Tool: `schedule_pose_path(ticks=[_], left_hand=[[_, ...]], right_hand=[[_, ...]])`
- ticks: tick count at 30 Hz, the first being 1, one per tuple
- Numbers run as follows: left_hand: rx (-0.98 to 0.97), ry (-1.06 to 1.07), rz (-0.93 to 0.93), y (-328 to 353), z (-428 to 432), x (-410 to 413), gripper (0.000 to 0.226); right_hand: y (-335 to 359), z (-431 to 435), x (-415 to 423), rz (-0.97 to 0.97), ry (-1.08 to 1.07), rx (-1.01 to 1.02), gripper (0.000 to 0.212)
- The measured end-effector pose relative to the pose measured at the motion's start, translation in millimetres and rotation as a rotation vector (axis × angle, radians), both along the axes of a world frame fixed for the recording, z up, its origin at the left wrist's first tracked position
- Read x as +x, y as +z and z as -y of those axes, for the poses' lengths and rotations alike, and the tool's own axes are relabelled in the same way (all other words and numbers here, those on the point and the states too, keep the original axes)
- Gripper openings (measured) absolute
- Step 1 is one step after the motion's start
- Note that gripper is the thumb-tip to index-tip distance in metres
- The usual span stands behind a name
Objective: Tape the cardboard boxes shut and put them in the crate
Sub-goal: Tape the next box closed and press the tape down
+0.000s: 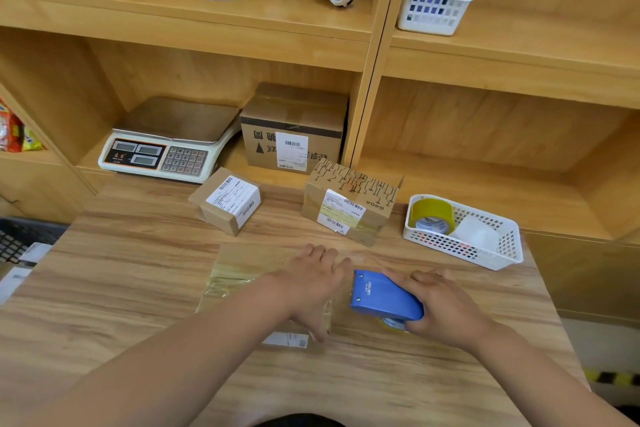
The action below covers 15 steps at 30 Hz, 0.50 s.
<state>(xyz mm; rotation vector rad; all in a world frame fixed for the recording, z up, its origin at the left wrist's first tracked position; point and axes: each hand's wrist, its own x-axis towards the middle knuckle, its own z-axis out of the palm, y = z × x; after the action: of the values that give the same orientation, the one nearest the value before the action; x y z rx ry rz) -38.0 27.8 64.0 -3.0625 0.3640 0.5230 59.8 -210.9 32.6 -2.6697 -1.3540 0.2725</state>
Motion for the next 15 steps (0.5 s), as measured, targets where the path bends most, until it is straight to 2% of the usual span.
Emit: schedule_pose_path(ticks=[7,12,15], left_hand=[[-0.303,0.072,0.139,31.9,-34.2,-21.9,0.129],[-0.487,0.192,0.119,31.1,-67.2,-50.6,0.130],[-0.534,0.230,0.101,32.1,-88.3,-67.5,0.128]], right_hand=[[68.4,-13.9,-15.3,0.033,-0.031,0.048,0.079],[101.6,-42.6,-29.4,0.102,0.034,0.026,0.078],[104.5,-72.8,-39.1,0.142,0.072,-0.015,0.080]])
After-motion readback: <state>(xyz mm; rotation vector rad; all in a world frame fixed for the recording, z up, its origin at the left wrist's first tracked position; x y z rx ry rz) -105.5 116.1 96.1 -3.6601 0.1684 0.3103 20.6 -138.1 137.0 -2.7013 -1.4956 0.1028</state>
